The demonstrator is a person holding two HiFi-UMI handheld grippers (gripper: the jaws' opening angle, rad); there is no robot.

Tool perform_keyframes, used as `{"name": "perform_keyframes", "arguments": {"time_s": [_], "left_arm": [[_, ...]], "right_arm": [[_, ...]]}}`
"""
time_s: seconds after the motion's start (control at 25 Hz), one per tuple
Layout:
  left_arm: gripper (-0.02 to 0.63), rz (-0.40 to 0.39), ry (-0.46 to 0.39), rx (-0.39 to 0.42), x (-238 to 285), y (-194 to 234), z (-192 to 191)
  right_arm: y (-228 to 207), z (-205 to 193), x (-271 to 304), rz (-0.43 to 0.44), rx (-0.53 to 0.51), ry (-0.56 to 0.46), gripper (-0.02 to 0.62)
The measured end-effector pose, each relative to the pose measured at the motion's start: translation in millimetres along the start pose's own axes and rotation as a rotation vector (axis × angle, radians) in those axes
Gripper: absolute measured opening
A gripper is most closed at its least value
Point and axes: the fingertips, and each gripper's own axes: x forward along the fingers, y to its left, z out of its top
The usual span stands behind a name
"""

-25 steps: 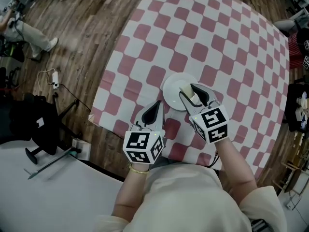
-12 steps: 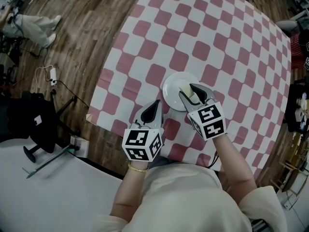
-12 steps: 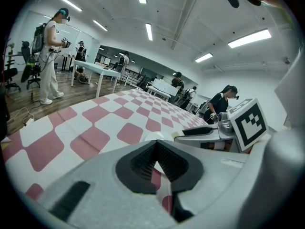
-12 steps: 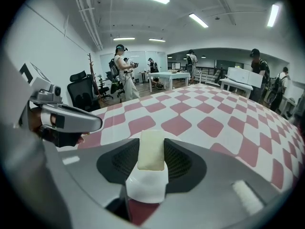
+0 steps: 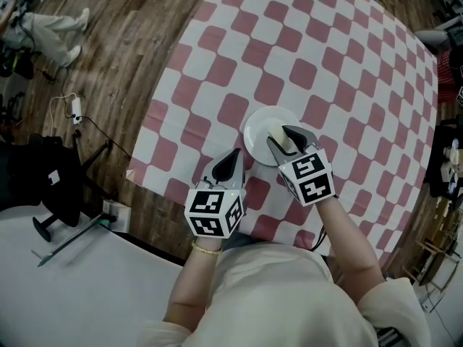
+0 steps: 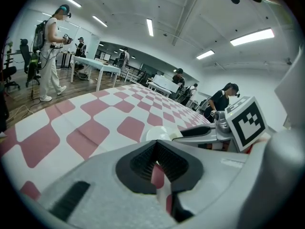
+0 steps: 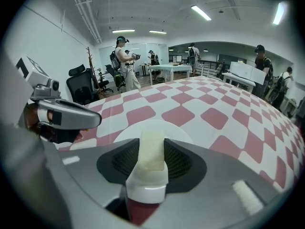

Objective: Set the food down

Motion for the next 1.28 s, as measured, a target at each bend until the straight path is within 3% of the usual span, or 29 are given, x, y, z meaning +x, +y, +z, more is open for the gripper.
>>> {"name": "perform_keyframes", "arguments": {"time_s": [1.28], "left_arm": [[0.0,-0.013,0.002,-0.006,0.5,-7.1,-2.4]], "right_arm": [[2.4,-6.2,8.4,-0.018,-0.035,0.049,0.172]]}}
